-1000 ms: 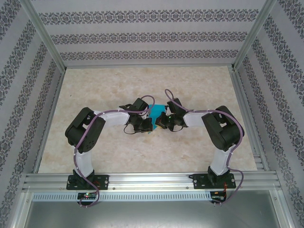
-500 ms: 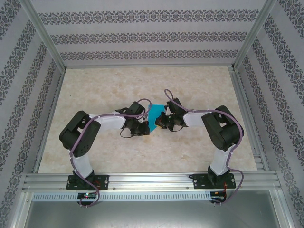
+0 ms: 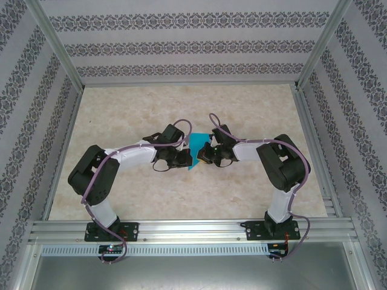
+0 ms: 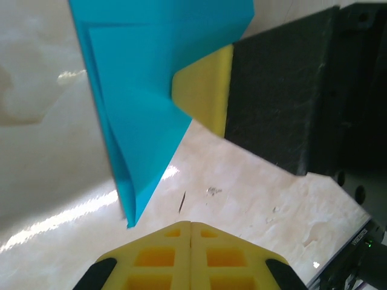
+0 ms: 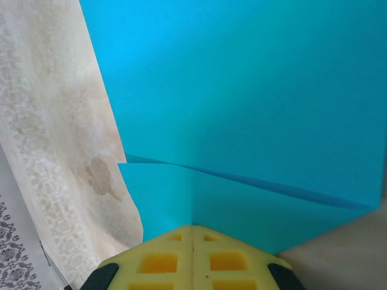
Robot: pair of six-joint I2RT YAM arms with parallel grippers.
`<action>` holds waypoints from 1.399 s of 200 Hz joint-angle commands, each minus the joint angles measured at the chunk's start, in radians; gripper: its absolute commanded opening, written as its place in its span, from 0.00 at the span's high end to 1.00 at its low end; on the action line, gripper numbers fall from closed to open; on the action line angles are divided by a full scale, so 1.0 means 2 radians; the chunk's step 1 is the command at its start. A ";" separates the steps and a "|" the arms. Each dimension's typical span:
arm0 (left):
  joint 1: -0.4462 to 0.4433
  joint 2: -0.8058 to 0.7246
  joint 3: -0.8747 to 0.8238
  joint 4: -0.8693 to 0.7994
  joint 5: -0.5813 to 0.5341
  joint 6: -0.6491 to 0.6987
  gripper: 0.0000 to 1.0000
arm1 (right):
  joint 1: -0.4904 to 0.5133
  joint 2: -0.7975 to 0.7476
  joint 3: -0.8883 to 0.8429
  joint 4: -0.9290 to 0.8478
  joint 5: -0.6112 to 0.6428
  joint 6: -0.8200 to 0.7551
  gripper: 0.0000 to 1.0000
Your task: Fold a paper plane with a square sheet of paper (pick it up from the middle)
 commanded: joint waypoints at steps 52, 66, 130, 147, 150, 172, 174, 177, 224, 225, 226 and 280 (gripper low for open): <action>-0.005 0.058 0.008 0.050 -0.023 -0.011 0.95 | -0.005 0.015 -0.007 -0.016 0.010 -0.011 1.00; -0.005 0.059 0.002 0.038 -0.034 -0.007 0.95 | -0.006 0.007 -0.011 0.002 0.000 -0.012 1.00; -0.004 0.055 -0.039 0.036 -0.056 -0.008 0.98 | 0.009 -0.036 -0.024 0.044 -0.026 -0.038 0.97; -0.004 0.056 -0.040 0.037 -0.056 -0.009 0.99 | 0.019 -0.031 -0.022 0.040 -0.021 -0.033 0.97; -0.004 0.055 -0.041 0.037 -0.056 -0.010 0.99 | 0.020 -0.029 -0.022 0.040 -0.020 -0.031 0.97; -0.004 0.054 -0.042 0.039 -0.056 -0.010 0.99 | 0.025 -0.012 -0.021 0.047 -0.016 -0.017 0.99; -0.004 0.053 -0.042 0.039 -0.056 -0.010 0.99 | 0.025 -0.010 -0.021 0.047 -0.016 -0.016 0.99; -0.004 0.053 -0.042 0.039 -0.056 -0.011 0.99 | 0.025 -0.008 -0.020 0.048 -0.016 -0.015 0.99; -0.004 0.049 -0.050 0.042 -0.056 -0.019 0.99 | 0.025 0.016 -0.014 0.035 -0.008 -0.005 1.00; -0.004 0.049 -0.051 0.042 -0.056 -0.019 0.99 | 0.025 0.017 -0.014 0.034 -0.008 -0.005 1.00; -0.004 0.048 -0.051 0.042 -0.057 -0.020 0.99 | 0.025 0.017 -0.014 0.034 -0.008 -0.005 1.00; -0.004 0.048 -0.059 0.009 -0.063 -0.019 0.99 | -0.005 0.016 0.001 -0.013 0.020 -0.048 1.00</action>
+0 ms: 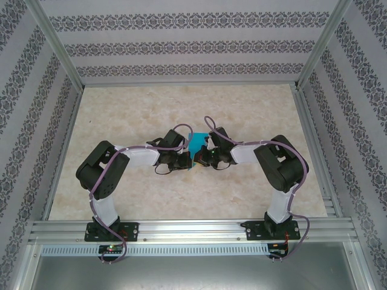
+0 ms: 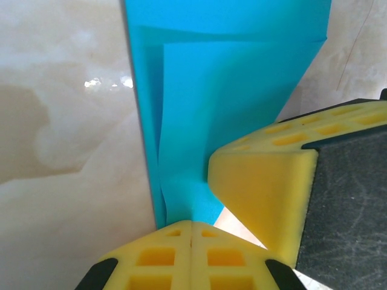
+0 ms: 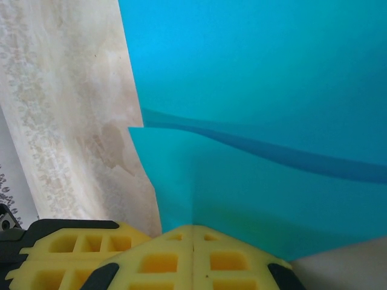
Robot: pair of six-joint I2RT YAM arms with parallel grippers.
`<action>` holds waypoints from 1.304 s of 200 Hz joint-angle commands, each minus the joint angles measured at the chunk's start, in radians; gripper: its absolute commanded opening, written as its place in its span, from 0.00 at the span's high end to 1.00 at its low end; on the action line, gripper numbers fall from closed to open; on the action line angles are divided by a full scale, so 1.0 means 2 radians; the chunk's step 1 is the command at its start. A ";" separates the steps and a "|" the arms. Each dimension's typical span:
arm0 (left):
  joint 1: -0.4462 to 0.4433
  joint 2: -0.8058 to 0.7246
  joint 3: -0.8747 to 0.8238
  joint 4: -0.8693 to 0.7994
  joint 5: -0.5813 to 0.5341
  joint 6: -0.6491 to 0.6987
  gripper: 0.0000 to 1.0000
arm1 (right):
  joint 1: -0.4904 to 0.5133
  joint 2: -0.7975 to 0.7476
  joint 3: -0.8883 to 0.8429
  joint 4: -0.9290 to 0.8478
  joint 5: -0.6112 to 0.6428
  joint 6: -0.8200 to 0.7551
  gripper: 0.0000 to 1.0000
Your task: Fold a paper plane with a square sheet of paper (pick it up from the middle)
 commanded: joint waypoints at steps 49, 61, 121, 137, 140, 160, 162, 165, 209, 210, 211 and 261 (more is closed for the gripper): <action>-0.003 0.010 -0.034 -0.084 -0.029 -0.002 1.00 | -0.086 0.037 0.032 -0.049 0.039 -0.077 1.00; -0.003 0.010 -0.035 -0.082 -0.027 -0.001 1.00 | -0.102 0.042 0.040 -0.054 0.037 -0.082 1.00; -0.003 0.010 -0.026 -0.082 -0.022 0.001 0.99 | -0.115 -0.017 0.052 -0.061 0.018 -0.096 1.00; -0.003 0.010 -0.021 -0.081 -0.020 0.001 0.99 | -0.102 -0.046 0.036 -0.049 0.007 -0.090 0.99; -0.003 0.010 -0.020 -0.081 -0.019 0.001 0.99 | -0.099 -0.051 0.032 -0.045 0.007 -0.088 0.99; -0.003 0.009 -0.014 -0.078 -0.016 0.001 0.99 | -0.072 -0.065 0.017 -0.041 0.008 -0.078 0.99; -0.003 0.009 -0.013 -0.078 -0.016 0.001 0.99 | -0.070 -0.064 0.016 -0.041 0.009 -0.077 0.99; -0.003 0.009 -0.012 -0.078 -0.016 0.001 0.99 | -0.065 -0.063 0.014 -0.040 0.009 -0.074 0.99; -0.003 0.008 -0.002 -0.075 -0.010 0.003 0.99 | -0.027 -0.008 0.023 -0.023 0.003 -0.052 0.99; -0.003 0.007 -0.002 -0.075 -0.010 0.003 1.00 | -0.027 -0.006 0.024 -0.023 0.003 -0.052 0.99; -0.003 0.007 -0.002 -0.075 -0.009 0.003 1.00 | -0.026 -0.005 0.025 -0.023 0.003 -0.051 0.99; -0.002 -0.016 0.016 -0.061 0.017 0.033 0.98 | -0.025 0.027 0.044 -0.059 0.019 -0.067 1.00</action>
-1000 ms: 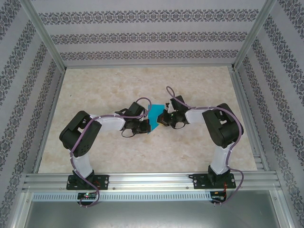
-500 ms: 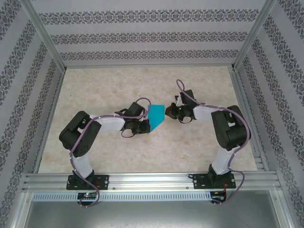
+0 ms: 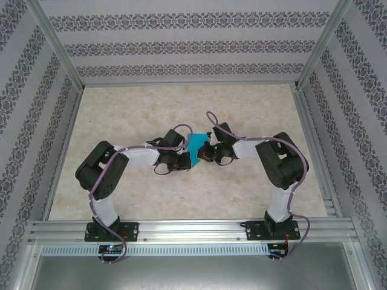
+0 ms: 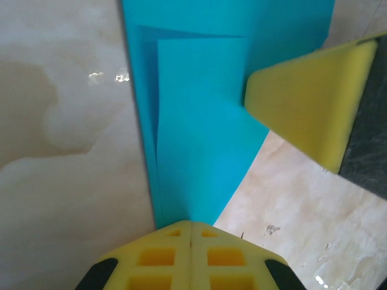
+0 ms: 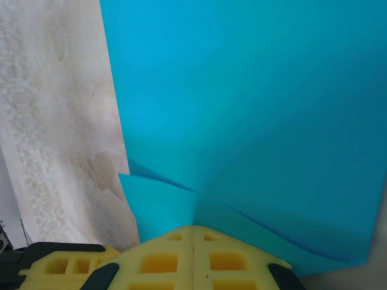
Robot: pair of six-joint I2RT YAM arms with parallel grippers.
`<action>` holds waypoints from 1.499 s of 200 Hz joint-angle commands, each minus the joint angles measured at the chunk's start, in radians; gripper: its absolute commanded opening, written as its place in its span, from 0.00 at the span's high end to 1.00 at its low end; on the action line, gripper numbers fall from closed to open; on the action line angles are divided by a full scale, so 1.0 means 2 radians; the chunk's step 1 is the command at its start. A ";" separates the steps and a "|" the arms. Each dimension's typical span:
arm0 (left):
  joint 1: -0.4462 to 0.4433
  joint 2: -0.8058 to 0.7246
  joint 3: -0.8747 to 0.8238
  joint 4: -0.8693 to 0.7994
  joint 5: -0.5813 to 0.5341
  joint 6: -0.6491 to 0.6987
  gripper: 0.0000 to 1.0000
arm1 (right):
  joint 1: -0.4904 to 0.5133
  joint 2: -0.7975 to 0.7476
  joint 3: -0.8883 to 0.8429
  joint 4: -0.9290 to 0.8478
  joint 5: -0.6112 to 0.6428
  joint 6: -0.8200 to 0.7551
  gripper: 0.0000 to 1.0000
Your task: Fold a paper plane with a square sheet of paper (pick it up from the middle)
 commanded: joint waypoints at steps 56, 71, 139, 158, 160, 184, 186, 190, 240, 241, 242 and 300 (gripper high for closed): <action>0.010 -0.014 0.016 0.061 0.057 0.044 0.96 | -0.002 0.021 0.016 -0.038 0.019 -0.017 1.00; 0.010 0.004 0.013 0.084 0.063 0.040 0.96 | -0.002 0.022 0.015 -0.037 0.018 -0.016 1.00; 0.014 0.035 -0.016 0.106 0.031 0.052 0.96 | -0.002 0.025 0.013 -0.037 0.018 -0.013 1.00; 0.013 0.030 -0.036 0.111 0.041 0.053 0.96 | -0.002 0.028 0.016 -0.045 0.024 -0.011 1.00; 0.014 0.028 -0.039 0.111 0.042 0.053 0.96 | -0.002 0.028 0.016 -0.045 0.025 -0.011 1.00; 0.012 0.006 -0.069 0.095 0.067 0.072 0.96 | -0.002 0.031 0.018 -0.058 0.036 -0.009 1.00; 0.012 0.004 -0.071 0.091 0.068 0.074 0.96 | -0.002 0.031 0.018 -0.059 0.037 -0.009 1.00; 0.011 -0.001 -0.074 0.082 0.068 0.080 0.96 | -0.002 0.032 0.018 -0.062 0.038 -0.008 1.00; 0.009 -0.060 -0.109 0.004 0.043 0.107 0.96 | -0.002 0.031 0.017 -0.066 0.042 -0.003 1.00; 0.009 -0.061 -0.109 0.004 0.042 0.107 0.96 | -0.003 0.031 0.017 -0.066 0.042 -0.003 1.00; 0.009 -0.062 -0.109 0.003 0.042 0.107 0.96 | -0.003 0.031 0.017 -0.066 0.042 -0.003 1.00; 0.009 -0.121 -0.060 0.022 0.014 0.058 0.95 | 0.022 -0.025 -0.005 -0.054 0.056 0.070 1.00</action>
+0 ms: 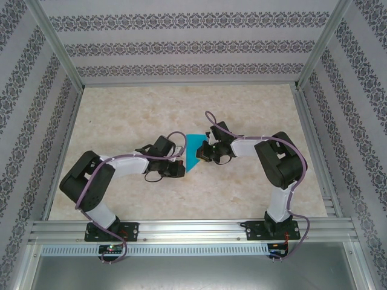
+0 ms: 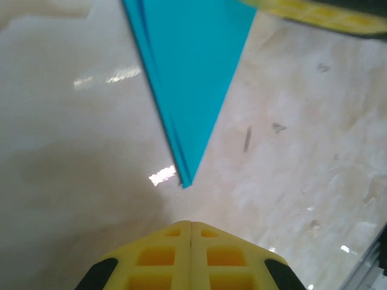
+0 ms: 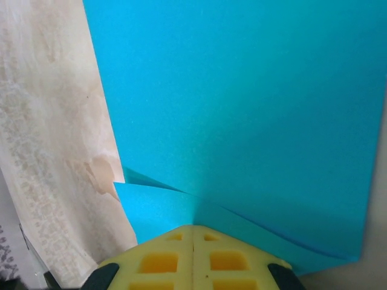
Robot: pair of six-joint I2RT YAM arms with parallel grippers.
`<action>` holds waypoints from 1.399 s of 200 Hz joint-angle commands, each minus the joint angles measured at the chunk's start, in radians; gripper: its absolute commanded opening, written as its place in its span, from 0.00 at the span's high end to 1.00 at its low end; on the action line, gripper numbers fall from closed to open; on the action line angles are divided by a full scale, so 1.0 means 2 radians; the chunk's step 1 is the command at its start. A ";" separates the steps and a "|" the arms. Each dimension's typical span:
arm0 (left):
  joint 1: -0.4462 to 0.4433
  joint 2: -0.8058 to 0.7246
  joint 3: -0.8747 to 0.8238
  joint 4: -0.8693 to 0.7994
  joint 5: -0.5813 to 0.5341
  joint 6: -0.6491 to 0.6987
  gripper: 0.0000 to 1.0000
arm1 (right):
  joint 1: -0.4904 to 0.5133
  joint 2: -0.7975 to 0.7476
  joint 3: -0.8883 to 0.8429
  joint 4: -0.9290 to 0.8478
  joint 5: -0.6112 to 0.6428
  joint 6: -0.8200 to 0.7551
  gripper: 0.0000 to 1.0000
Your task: Fold a paper plane with a square sheet of paper (pick it up from the middle)
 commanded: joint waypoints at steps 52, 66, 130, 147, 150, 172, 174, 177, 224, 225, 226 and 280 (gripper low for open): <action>-0.005 0.031 0.072 0.050 -0.021 -0.055 0.95 | 0.003 -0.121 -0.048 -0.003 0.084 0.083 0.82; -0.007 0.048 0.087 0.052 -0.028 -0.058 0.96 | -0.012 -0.135 -0.059 -0.007 0.092 0.083 0.72; -0.008 0.113 0.139 0.005 -0.099 -0.065 0.98 | -0.041 -0.118 -0.073 -0.003 0.075 0.072 0.65; -0.008 0.119 0.144 -0.011 -0.123 -0.064 0.98 | -0.041 -0.105 -0.066 -0.001 0.064 0.069 0.65; -0.008 0.120 0.144 -0.013 -0.126 -0.065 0.98 | -0.040 -0.103 -0.065 -0.001 0.062 0.069 0.64; -0.008 0.122 0.143 -0.022 -0.140 -0.067 0.98 | -0.037 -0.087 -0.055 0.001 0.055 0.067 0.64; -0.008 0.122 0.143 -0.022 -0.141 -0.068 0.98 | -0.037 -0.086 -0.054 0.001 0.055 0.066 0.64; -0.008 0.123 0.143 -0.022 -0.141 -0.068 0.98 | -0.037 -0.084 -0.052 0.002 0.054 0.067 0.64; -0.008 0.126 0.140 -0.021 -0.140 -0.070 0.98 | -0.034 -0.058 -0.035 0.014 0.033 0.065 0.64; -0.008 0.126 0.140 -0.022 -0.140 -0.070 0.98 | -0.034 -0.057 -0.035 0.014 0.033 0.066 0.64; -0.008 0.126 0.141 -0.022 -0.140 -0.070 0.98 | -0.034 -0.057 -0.035 0.014 0.033 0.066 0.64; -0.007 0.126 0.138 -0.024 -0.140 -0.069 0.98 | -0.033 -0.041 -0.029 0.037 0.016 0.074 0.68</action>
